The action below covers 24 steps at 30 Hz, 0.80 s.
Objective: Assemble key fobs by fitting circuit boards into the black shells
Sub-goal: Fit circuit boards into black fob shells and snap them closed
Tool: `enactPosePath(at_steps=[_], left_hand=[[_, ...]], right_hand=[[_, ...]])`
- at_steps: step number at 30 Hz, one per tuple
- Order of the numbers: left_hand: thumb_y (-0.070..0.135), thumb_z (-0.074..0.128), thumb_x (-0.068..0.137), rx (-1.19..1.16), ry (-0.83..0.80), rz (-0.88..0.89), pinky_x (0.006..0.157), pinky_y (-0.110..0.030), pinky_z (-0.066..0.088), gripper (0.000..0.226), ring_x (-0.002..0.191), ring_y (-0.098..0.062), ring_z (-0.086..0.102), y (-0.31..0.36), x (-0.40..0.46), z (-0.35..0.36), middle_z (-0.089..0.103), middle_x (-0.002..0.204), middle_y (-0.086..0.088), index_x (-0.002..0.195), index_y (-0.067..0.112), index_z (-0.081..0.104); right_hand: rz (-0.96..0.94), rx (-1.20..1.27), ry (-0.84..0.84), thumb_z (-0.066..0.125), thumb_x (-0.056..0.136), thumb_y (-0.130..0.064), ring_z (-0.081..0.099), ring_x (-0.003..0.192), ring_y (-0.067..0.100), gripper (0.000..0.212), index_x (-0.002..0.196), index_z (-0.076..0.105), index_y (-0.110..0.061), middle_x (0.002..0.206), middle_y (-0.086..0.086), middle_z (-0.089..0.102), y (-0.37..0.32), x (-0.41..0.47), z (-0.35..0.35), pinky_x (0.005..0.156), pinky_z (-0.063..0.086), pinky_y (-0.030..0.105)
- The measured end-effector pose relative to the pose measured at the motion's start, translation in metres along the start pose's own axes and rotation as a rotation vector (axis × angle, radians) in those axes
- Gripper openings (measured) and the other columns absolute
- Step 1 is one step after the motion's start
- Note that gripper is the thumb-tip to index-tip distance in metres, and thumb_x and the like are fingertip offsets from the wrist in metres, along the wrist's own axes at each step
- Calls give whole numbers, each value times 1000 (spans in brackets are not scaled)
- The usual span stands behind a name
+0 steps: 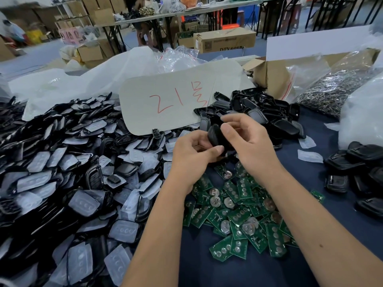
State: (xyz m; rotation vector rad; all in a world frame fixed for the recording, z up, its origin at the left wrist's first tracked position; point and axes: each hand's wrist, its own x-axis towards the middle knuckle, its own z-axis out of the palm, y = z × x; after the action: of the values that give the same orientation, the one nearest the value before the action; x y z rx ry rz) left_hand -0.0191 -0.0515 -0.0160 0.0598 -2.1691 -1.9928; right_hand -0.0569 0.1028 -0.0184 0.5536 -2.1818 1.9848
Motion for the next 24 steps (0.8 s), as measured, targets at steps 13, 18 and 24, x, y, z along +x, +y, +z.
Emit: enactPosePath(at_steps=[13,18,24], left_hand=[[-15,71,82,-526,-77,-206,70,-28,63,25,77,-27,76,9,-4,-6,74,88,-17,104,-4,66],[-13,72,80,-515,-80,-220,69,-28,63,21,75,-25,76,8,-4,-5,75,83,-14,96,2,68],[-14,71,81,-514,-98,-240,67,-26,63,21,72,-24,76,6,0,-6,76,83,-13,93,4,68]], right_hand=[[165,173,-69,71,98,-37,26,45,14,33,74,70,-15,52,-2,36,7,1,-1,45,23,25],[208,218,-114,64,103,-29,20,43,13,39,65,61,-24,48,-5,32,3,1,1,43,18,25],[212,239,-116,62,104,-25,19,43,13,40,65,57,-22,50,-4,29,2,1,2,42,16,25]])
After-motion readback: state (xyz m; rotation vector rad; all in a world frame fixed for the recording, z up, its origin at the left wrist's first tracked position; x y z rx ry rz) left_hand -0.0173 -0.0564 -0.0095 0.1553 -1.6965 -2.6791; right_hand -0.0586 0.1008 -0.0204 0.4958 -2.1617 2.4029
